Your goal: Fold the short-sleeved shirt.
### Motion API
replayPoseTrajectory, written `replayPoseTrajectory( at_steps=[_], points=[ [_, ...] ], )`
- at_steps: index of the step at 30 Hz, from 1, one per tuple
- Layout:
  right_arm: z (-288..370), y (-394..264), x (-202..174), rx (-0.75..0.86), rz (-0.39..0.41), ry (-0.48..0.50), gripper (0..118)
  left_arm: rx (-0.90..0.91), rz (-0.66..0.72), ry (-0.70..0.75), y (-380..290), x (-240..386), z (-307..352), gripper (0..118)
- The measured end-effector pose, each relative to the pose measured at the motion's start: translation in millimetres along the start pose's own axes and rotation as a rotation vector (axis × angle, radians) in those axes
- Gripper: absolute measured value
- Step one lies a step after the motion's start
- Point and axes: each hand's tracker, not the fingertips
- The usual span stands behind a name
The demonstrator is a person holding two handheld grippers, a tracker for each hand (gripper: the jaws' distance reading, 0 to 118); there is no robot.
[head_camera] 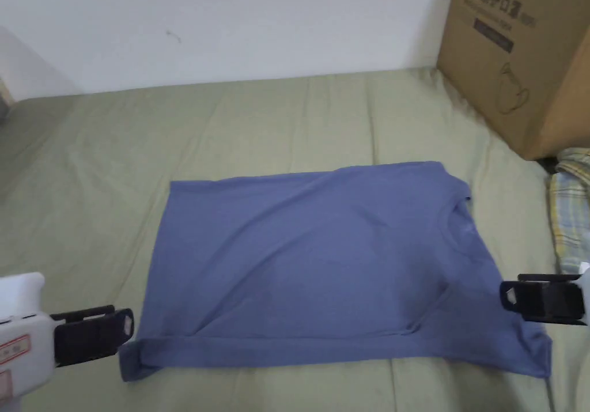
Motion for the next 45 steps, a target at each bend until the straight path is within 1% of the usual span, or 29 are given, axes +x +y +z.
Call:
replayPoseTrajectory(
  at_steps=[1,2,3,4,7,10,11,13,14,15,16,21,22,23,24,25,26,29,31,32,34,35,37,40,41,42,43,44,45],
  points=[
    [5.5,2.9,-6.6,0.026,0.012,0.008,83,-0.012,-0.012,0.036,2.0,4.2,4.2,108],
    [10.0,5.5,-13.0,0.064,0.022,0.012,40,-0.019,-0.026,0.053,3.5,7.4,7.5,77],
    [11.3,7.3,-17.6,0.087,0.023,0.000,4,-0.013,-0.035,0.048,3.5,5.1,5.1,37],
    [10.7,8.8,-23.0,0.091,0.022,-0.012,0,-0.017,-0.047,0.053,4.1,7.4,3.2,0],
    [3.3,14.9,-27.4,0.087,0.005,0.047,0,-0.100,-0.074,0.099,3.0,8.4,-13.8,0],
    [-7.2,17.3,-30.6,0.057,0.012,0.044,0,-0.238,-0.055,0.051,1.8,-3.0,-44.2,0],
    [-10.4,17.2,-30.4,0.045,0.014,0.047,1,-0.254,-0.042,-0.001,2.4,-10.1,-55.4,24],
    [-16.0,15.4,-28.3,0.016,0.014,0.051,1,-0.228,-0.031,-0.011,1.7,-19.4,-70.5,109],
    [-18.0,13.9,-27.5,0.009,0.013,0.047,0,-0.239,-0.026,-0.007,2.2,-22.5,-80.1,118],
    [-19.0,12.6,-26.0,0.003,0.011,0.042,0,-0.262,-0.018,-0.006,0.3,-21.0,-87.6,118],
    [-20.0,10.9,-23.1,-0.004,0.006,0.038,0,-0.258,0.038,-0.030,-7.4,-21.4,-90.8,118],
    [-29.4,2.5,-6.0,-0.046,-0.047,0.030,1,-0.343,-0.048,0.005,-8.8,-12.4,-113.4,116],
    [-32.1,0.4,-2.2,-0.053,-0.059,0.024,1,-0.337,-0.055,-0.009,-10.0,-11.0,-112.2,106],
    [-34.6,-1.5,1.8,-0.059,-0.073,0.020,1,-0.329,-0.059,-0.058,-12.4,-9.9,-108.7,76],
    [-36.9,-3.2,5.5,-0.068,-0.089,0.019,1,-0.314,-0.060,-0.067,-14.3,-6.7,-106.3,24],
    [-38.5,-5.0,9.8,-0.076,-0.104,0.021,1,-0.301,-0.078,-0.055,-17.8,0.1,-101.5,0],
    [-39.1,-6.9,14.6,-0.081,-0.117,0.023,1,-0.232,-0.138,0.010,-16.7,2.1,-92.9,0],
    [-40.0,-12.4,26.7,-0.098,-0.137,0.022,1,-0.171,-0.048,-0.070,-16.5,4.1,-72.1,0],
    [-42.2,-17.1,36.5,-0.115,-0.144,0.032,3,-0.137,-0.038,-0.066,-14.8,4.2,-61.6,0],
    [-44.1,-20.3,39.2,-0.125,-0.134,0.045,27,-0.147,-0.041,-0.075,-13.7,4.5,-58.0,0],
    [-51.2,-25.8,44.3,-0.144,-0.114,0.016,97,-0.129,-0.059,-0.064,-12.3,7.1,-50.5,0],
    [-58.8,-28.5,46.8,-0.195,-0.103,-0.012,118,-0.117,-0.075,-0.053,-14.3,11.2,-48.3,0],
    [-72.5,-34.8,52.6,-0.228,-0.102,0.007,117,-0.099,-0.103,-0.037,-13.3,13.8,-44.1,0],
    [-96.3,-41.6,51.7,-0.335,-0.040,-0.050,116,-0.079,-0.115,-0.038,-12.2,20.8,-37.7,0],
    [-102.3,-43.4,50.4,-0.357,-0.007,-0.053,109,-0.085,-0.106,-0.048,-12.2,22.8,-38.0,0],
    [-106.7,-43.6,49.3,-0.376,0.017,-0.041,95,-0.085,-0.109,-0.046,-12.5,24.2,-37.7,0],
    [-108.7,-42.1,48.2,-0.380,0.030,-0.031,70,-0.083,-0.113,-0.042,-11.9,23.3,-38.4,0],
    [-108.1,-40.5,44.8,-0.395,0.045,-0.017,55,-0.085,-0.117,-0.040,-11.7,23.5,-38.7,0],
    [-108.8,-38.7,42.3,-0.412,0.070,-0.015,49,-0.085,-0.122,-0.034,-11.8,24.2,-38.6,0]
  ],
)
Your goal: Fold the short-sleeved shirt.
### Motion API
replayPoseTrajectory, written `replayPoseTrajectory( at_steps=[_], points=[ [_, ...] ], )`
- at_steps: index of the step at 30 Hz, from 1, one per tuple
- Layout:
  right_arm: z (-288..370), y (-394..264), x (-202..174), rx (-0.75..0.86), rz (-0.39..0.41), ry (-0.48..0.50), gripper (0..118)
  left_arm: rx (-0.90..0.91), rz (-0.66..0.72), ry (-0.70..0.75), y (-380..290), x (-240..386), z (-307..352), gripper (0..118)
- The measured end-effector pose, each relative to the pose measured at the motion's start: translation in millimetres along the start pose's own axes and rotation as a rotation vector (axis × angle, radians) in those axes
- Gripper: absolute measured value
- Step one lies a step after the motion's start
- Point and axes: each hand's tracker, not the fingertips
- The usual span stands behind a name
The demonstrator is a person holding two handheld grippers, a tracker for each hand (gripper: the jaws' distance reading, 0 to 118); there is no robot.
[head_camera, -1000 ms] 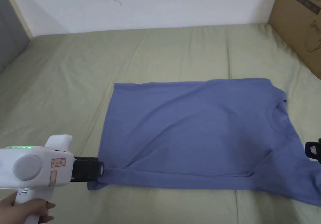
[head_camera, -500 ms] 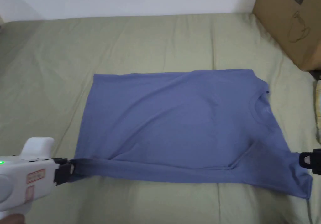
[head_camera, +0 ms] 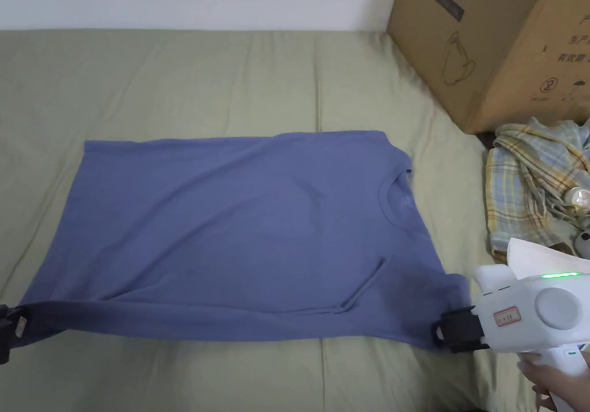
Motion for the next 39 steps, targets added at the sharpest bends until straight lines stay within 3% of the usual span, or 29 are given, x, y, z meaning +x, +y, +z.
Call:
replayPoseTrajectory(
  at_steps=[1,3,4,13,19,24,31,32,34,35,36,37,39],
  points=[
    [1.8,1.1,-3.3,-0.005,0.038,-0.047,49,-0.001,-0.002,0.004,-0.1,0.6,0.1,0],
    [10.7,1.8,-7.1,0.016,0.101,-0.081,20,-0.002,-0.007,0.007,-0.3,-0.5,0.4,0],
    [16.6,1.5,-5.7,0.042,0.085,-0.046,3,0.003,-0.013,0.015,-0.3,-0.5,1.0,0],
    [77.4,17.9,10.4,0.191,-0.060,0.073,3,0.057,-0.016,0.037,13.3,-5.4,2.6,0],
    [99.5,93.5,13.4,0.250,-0.108,0.109,3,0.087,-0.046,0.062,73.6,-13.8,-25.5,0],
    [66.8,176.6,8.5,0.239,-0.086,0.030,3,0.079,-0.048,0.081,126.7,-30.0,-86.5,0],
    [-24.4,237.8,12.5,0.157,-0.178,-0.016,4,-0.021,-0.026,0.099,157.0,-39.7,-167.0,2],
    [-34.2,238.5,10.3,0.149,-0.182,-0.038,4,-0.034,-0.025,0.107,157.0,-39.6,-174.6,9],
    [-45.7,235.1,4.9,0.168,-0.181,-0.070,15,-0.051,-0.032,0.112,154.7,-40.9,-184.2,33],
    [-47.8,231.9,3.2,0.194,-0.172,-0.121,52,-0.059,-0.030,0.113,152.6,-41.8,-187.0,80],
    [-49.1,228.5,0.9,0.204,-0.161,-0.152,93,-0.065,-0.023,0.114,149.8,-43.0,-187.5,106],
    [-48.4,222.4,-1.2,0.206,-0.153,-0.157,118,-0.065,-0.002,0.103,146.1,-45.6,-184.1,118],
    [-27.7,210.6,-5.0,0.262,-0.152,-0.099,110,-0.021,0.074,0.053,140.8,-46.7,-169.0,118]
  ],
)
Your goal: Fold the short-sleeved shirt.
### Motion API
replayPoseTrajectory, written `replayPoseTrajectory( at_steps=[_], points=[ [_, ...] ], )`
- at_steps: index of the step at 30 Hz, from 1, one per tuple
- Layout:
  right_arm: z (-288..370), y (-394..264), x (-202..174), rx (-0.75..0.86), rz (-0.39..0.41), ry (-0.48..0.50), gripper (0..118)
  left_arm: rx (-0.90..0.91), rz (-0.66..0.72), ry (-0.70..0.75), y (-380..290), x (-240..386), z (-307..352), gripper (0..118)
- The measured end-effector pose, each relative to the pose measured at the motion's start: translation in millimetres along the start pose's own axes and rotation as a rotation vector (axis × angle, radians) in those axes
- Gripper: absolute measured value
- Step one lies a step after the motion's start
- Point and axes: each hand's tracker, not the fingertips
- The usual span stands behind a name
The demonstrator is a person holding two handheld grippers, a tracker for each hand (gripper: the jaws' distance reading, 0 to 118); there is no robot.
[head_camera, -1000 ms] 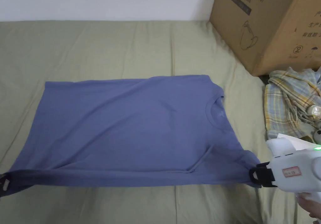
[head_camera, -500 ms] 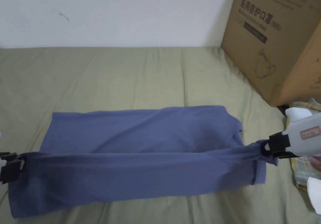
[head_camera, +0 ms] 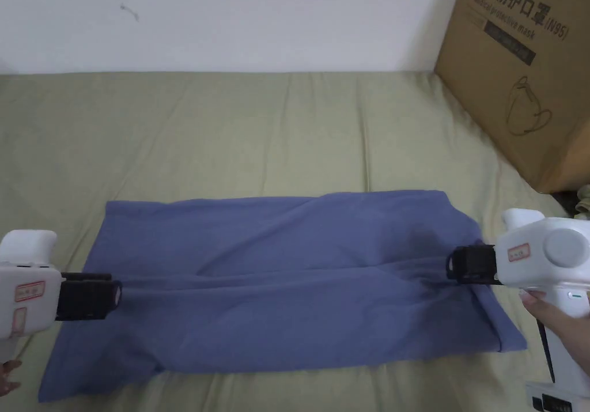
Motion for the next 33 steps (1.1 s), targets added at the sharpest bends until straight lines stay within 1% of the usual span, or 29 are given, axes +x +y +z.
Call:
replayPoseTrajectory(
  at_steps=[3,5,6,7,8,9,10,11,12,14,15,17,18,19,20,21,22,23,24,25,28,29,30,31,32,33],
  points=[
    [32.6,-16.0,-3.7,0.036,-0.002,0.040,111,0.032,0.062,-0.049,-12.7,-4.0,28.4,118],
    [46.5,-30.2,-4.1,0.056,0.005,0.078,111,0.052,0.071,-0.038,-24.5,-4.1,51.5,118],
    [54.7,-35.5,-4.7,0.056,0.007,0.103,109,0.059,0.076,-0.020,-29.9,-3.2,61.7,116],
    [64.1,-42.3,-4.9,0.067,0.005,0.116,102,0.045,0.086,0.000,-36.2,-2.9,73.2,106],
    [78.1,-52.1,-10.2,0.097,0.003,0.158,71,0.020,0.107,-0.003,-41.4,-5.2,83.5,64],
    [85.3,-58.0,-10.9,0.120,0.007,0.184,26,0.006,0.139,-0.023,-46.6,-7.4,91.2,13],
    [90.0,-63.5,-11.8,0.128,0.016,0.194,0,0.002,0.171,-0.029,-52.7,-9.6,97.3,0],
    [92.7,-68.6,-15.6,0.128,0.042,0.189,0,-0.015,0.179,0.006,-58.6,-9.1,99.7,0],
    [97.9,-71.7,-15.6,0.126,0.037,0.187,0,-0.007,0.167,0.021,-62.5,-7.8,103.4,0],
    [101.6,-76.3,-21.1,0.118,0.077,0.196,0,-0.027,0.163,0.015,-68.9,-9.6,104.9,0],
    [103.0,-78.6,-24.1,0.118,0.100,0.187,0,-0.035,0.156,0.032,-71.1,-9.4,101.4,0],
    [102.5,-80.3,-21.5,0.117,0.117,0.180,0,-0.080,0.167,0.061,-70.5,-10.8,90.2,0],
    [102.3,-80.3,-21.1,0.115,0.120,0.182,0,-0.095,0.190,0.050,-69.5,-12.0,83.5,6],
    [101.7,-80.1,-19.8,0.109,0.114,0.186,0,-0.083,0.216,0.033,-69.4,-14.3,75.5,27],
    [101.6,-82.1,-17.0,0.108,0.096,0.196,0,-0.080,0.239,0.004,-67.4,-15.9,67.1,37],
    [101.2,-82.9,-14.1,0.102,0.068,0.208,0,-0.096,0.232,0.021,-65.1,-16.1,60.0,49],
    [100.2,-83.5,-9.8,0.094,0.027,0.229,0,-0.118,0.227,0.048,-62.7,-13.9,50.4,49],
    [99.1,-84.2,-5.7,0.089,-0.003,0.244,0,-0.136,0.211,0.069,-63.7,-13.8,40.9,103],
    [97.0,-85.4,-2.4,0.086,-0.025,0.255,0,-0.130,0.227,0.080,-64.7,-12.9,33.5,118],
    [95.5,-86.0,1.5,0.087,-0.034,0.255,0,-0.125,0.209,0.098,-64.5,-14.2,28.3,116],
    [89.1,-87.0,7.1,0.077,-0.029,0.231,0,-0.176,0.172,0.094,-69.7,-10.4,6.2,117],
    [86.7,-86.9,9.6,0.072,-0.027,0.220,0,-0.217,0.171,0.064,-70.5,-8.4,1.3,113],
    [84.5,-86.5,12.3,0.064,-0.027,0.213,0,-0.240,0.175,0.016,-72.5,-5.3,1.2,101],
    [82.4,-85.8,15.3,0.057,-0.029,0.205,0,-0.225,0.159,0.015,-72.3,3.8,2.3,87],
    [80.9,-86.0,16.1,0.052,-0.030,0.197,0,-0.188,0.061,0.113,-71.5,12.4,8.5,68],
    [80.3,-85.9,18.9,0.054,-0.033,0.192,0,-0.159,0.010,0.098,-70.9,17.8,14.1,38]
  ],
)
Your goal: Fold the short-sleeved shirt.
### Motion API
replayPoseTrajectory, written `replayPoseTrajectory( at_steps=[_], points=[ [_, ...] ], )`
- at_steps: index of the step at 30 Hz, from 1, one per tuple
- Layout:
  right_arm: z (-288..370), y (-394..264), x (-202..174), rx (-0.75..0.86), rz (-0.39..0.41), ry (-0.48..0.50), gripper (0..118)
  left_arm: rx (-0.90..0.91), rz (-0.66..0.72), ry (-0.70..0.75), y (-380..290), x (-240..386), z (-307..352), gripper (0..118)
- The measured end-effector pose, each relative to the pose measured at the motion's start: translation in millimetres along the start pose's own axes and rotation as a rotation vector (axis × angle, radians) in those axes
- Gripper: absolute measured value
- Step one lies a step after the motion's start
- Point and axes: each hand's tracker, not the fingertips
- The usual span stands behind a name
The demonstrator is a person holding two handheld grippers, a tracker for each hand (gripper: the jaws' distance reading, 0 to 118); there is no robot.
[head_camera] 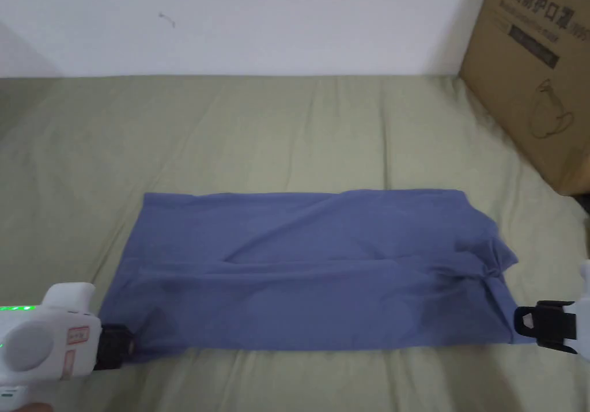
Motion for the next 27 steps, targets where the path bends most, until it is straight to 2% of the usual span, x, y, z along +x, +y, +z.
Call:
replayPoseTrajectory(
  at_steps=[1,2,7,8,9,11,12,14,16,18,19,20,21,22,23,24,25,27],
  points=[
    [1.1,0.0,3.8,0.014,-0.006,-0.005,0,0.028,-0.026,-0.031,-0.2,3.4,6.6,5],
    [2.2,0.6,7.6,0.031,-0.017,-0.009,0,0.046,-0.028,-0.072,0.1,7.9,13.2,5],
    [-4.7,7.2,27.3,0.030,-0.122,0.014,0,0.055,-0.005,-0.032,11.8,-6.7,14.2,4],
    [-8.6,9.6,30.4,0.027,-0.123,0.010,10,0.055,-0.006,-0.018,13.9,-11.0,13.2,4],
    [-13.4,12.0,32.9,0.026,-0.125,0.003,35,0.054,-0.004,-0.018,16.2,-14.2,12.0,4],
    [-30.2,17.3,36.7,-0.002,-0.121,-0.053,116,0.048,-0.002,-0.026,14.8,-7.4,15.1,4],
    [-41.3,19.1,39.1,-0.042,-0.126,-0.066,117,0.037,0.001,-0.032,15.2,-5.7,14.1,4],
    [-59.3,22.9,46.7,-0.051,-0.169,-0.043,114,0.034,-0.010,-0.023,14.3,-2.5,14.8,4],
    [-83.7,27.7,57.7,-0.133,-0.206,-0.080,114,0.048,-0.027,-0.001,15.6,-2.1,14.0,4],
    [-99.7,28.2,61.7,-0.170,-0.217,-0.118,113,0.038,-0.027,-0.004,14.9,-2.0,13.5,4],
    [-104.0,26.8,65.1,-0.183,-0.210,-0.106,113,0.036,-0.028,-0.004,14.6,-1.6,13.0,4],
    [-104.7,26.6,64.8,-0.198,-0.187,-0.110,104,0.031,-0.023,-0.011,14.4,-0.7,12.3,4],
    [-100.1,27.3,61.4,-0.185,-0.113,-0.182,92,0.031,-0.020,-0.011,14.6,-0.2,12.0,4],
    [-94.5,27.8,58.8,-0.164,-0.056,-0.183,75,0.029,-0.014,-0.015,14.6,-2.0,12.8,4],
    [-83.9,26.0,54.4,-0.152,-0.016,-0.151,45,0.027,-0.009,-0.021,14.5,-1.9,12.7,4],
    [-77.4,26.7,52.6,-0.141,-0.013,-0.095,4,0.024,-0.003,-0.027,14.3,-1.6,12.3,4],
    [-71.4,26.4,49.6,-0.133,-0.041,-0.052,2,0.024,0.003,-0.031,14.0,-1.7,12.1,4],
    [-57.9,26.0,40.2,-0.138,-0.022,-0.063,2,0.024,0.004,-0.030,14.0,-4.5,12.5,4]
  ],
)
